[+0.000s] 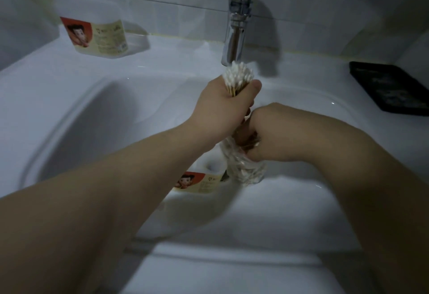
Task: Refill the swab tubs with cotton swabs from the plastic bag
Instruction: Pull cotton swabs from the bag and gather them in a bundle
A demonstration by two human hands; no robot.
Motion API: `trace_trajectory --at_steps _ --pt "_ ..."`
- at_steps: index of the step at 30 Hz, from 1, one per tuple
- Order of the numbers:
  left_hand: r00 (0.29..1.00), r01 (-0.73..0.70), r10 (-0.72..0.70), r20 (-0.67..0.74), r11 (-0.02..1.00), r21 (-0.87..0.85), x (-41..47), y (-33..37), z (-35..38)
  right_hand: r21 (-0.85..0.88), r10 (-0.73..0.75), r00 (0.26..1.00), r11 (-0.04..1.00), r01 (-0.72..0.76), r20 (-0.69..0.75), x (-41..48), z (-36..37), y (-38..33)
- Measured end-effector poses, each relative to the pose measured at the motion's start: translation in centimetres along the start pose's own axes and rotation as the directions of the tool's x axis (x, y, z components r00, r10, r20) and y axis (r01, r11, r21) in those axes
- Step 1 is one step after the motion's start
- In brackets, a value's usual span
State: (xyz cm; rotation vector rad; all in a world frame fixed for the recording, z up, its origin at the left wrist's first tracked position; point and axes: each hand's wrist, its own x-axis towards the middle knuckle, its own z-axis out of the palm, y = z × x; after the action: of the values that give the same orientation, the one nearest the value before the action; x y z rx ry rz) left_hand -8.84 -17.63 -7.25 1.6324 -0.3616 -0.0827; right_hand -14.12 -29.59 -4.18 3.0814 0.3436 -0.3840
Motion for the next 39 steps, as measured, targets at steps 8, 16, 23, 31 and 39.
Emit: trace_trajectory --at_steps 8,16,23,31,39 --pt "1.0 0.016 -0.016 -0.008 0.999 -0.044 -0.1 0.2 -0.2 0.049 -0.002 0.999 0.999 0.004 -0.036 -0.5 -0.4 0.6" --pt "0.999 0.042 -0.042 0.005 0.999 -0.017 -0.3 0.0 0.0 -0.06 -0.014 1.0 0.998 0.013 -0.022 -0.2 0.1 -0.2" --pt "0.999 0.037 -0.037 -0.022 0.999 -0.004 -0.4 0.5 -0.2 0.068 0.064 0.992 0.996 -0.057 -0.105 -0.9 -0.7 0.8" --pt "0.999 0.022 -0.022 -0.047 1.0 0.009 -0.3 0.4 -0.3 0.211 0.09 0.975 0.977 -0.045 -0.205 -0.8 -0.8 2.0" --pt "0.997 0.037 -0.035 -0.067 0.999 0.023 -0.1 0.4 -0.3 0.338 0.124 0.948 0.941 -0.018 -0.294 -0.6 -1.2 2.5"
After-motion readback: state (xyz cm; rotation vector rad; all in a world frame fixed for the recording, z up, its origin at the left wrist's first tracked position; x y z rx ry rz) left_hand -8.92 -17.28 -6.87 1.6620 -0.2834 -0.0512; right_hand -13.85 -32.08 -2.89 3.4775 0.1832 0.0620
